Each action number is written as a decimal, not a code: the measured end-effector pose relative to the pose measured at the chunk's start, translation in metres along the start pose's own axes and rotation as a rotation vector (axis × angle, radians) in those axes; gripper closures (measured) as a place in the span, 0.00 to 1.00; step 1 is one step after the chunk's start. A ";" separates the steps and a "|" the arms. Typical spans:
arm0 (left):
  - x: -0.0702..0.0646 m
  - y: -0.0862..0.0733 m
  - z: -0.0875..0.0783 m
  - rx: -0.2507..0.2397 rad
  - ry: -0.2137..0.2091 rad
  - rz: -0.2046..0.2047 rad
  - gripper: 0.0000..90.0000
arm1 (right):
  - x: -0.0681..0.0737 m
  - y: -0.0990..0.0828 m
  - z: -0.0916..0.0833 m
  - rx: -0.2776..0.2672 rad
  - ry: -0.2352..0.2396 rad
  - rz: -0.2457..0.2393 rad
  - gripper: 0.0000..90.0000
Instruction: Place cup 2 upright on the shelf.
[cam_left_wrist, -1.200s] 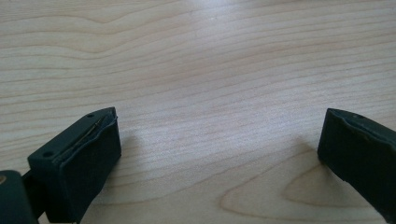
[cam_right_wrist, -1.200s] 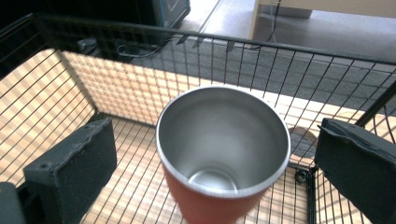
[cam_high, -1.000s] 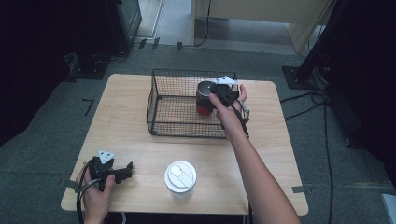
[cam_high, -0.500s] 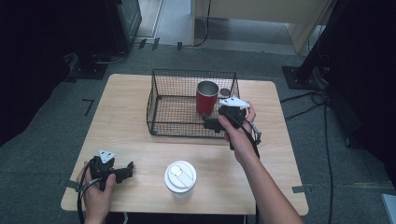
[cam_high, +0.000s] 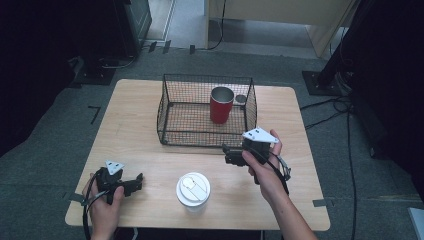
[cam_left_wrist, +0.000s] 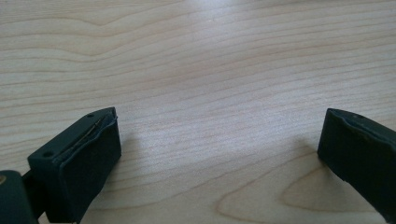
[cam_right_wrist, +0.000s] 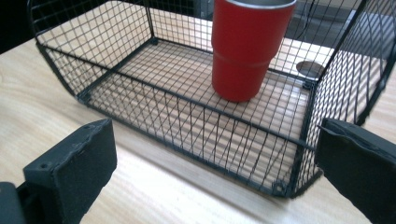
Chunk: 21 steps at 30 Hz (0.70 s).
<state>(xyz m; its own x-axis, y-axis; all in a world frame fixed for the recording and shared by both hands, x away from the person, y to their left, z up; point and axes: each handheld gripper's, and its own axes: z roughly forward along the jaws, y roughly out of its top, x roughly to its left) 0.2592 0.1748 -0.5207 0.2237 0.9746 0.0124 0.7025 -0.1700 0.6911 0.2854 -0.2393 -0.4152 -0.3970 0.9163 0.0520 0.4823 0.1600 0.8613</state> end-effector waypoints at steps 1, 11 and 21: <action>0.000 0.000 0.000 0.000 0.000 -0.001 0.00 | 0.000 -0.002 -0.002 -0.001 0.003 0.001 0.00; 0.000 0.000 0.000 0.002 0.003 -0.002 0.00 | 0.004 -0.022 -0.019 -0.005 0.029 -0.018 0.00; -0.001 0.000 0.000 0.000 0.003 -0.003 0.00 | 0.008 -0.043 -0.034 -0.003 0.066 -0.020 0.00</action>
<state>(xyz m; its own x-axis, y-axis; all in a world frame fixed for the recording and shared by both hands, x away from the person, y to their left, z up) 0.2595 0.1742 -0.5207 0.2196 0.9755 0.0124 0.7033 -0.1671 0.6910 0.2352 -0.2516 -0.4348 -0.4571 0.8868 0.0683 0.4718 0.1767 0.8638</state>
